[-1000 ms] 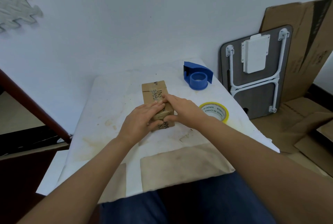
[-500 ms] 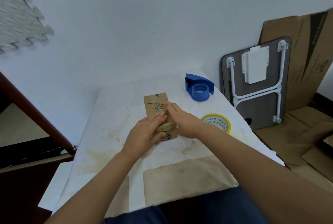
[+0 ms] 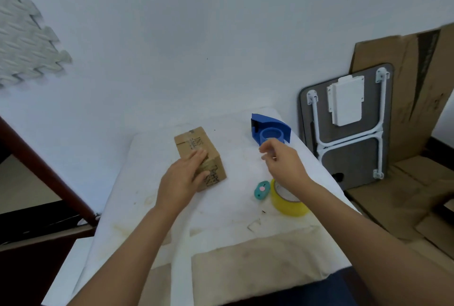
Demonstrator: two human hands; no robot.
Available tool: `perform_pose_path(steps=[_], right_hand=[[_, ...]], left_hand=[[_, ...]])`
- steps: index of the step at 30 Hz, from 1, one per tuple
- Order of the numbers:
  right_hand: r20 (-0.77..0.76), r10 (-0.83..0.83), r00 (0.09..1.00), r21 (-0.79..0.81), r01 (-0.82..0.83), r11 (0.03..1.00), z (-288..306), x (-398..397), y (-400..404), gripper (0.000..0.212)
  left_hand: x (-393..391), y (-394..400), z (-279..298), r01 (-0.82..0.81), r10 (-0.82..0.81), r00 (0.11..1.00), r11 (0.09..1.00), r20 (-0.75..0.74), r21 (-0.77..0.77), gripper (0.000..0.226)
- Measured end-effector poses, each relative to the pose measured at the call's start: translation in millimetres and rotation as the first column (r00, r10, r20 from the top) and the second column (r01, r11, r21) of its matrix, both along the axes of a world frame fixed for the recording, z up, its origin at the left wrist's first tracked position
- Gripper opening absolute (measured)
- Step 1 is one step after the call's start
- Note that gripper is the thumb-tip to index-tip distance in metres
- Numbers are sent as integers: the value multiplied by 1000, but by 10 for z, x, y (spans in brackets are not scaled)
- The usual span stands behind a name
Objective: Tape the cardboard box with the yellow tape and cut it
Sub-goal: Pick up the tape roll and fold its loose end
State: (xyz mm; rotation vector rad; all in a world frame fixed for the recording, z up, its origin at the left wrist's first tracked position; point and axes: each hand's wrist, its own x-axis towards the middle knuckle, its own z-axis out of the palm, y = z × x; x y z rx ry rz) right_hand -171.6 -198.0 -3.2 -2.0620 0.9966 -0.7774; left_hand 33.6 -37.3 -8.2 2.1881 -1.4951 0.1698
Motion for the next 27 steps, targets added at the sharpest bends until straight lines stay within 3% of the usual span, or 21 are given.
perform_pose_path(steps=[3,6,8,11,15,23,27], right_hand=[[-199,-48,979,-78,33,996,2,-148,-81,21],[-532,-35,846,-180,-72,981,-35,-253,-26,25],[-600,-19,800,-206,-131,970,-59,-281,64,34],[-623,62,780,-201,-236,951,-107,-305,188,45],[-660,81,747,-242,-313,918,-122,-331,238,42],[-531,0,847,-432,-270,861,-276,-342,355,17],[-340,38,940,-452,-198,870,-300,-407,409,9]], left_hand=[[96,-157,16,-35,36,999,999,-15,41,52],[147,-256,-79,-2,5,1000,993,-20,122,54],[146,-286,-116,6,-3,1000,993,-25,121,55],[126,-278,-146,46,-48,999,996,17,82,56],[13,-152,-156,124,-124,992,992,19,9,53],[-422,179,-113,195,-193,969,981,-154,-3,46],[-609,302,-64,192,-185,953,981,-239,5,47]])
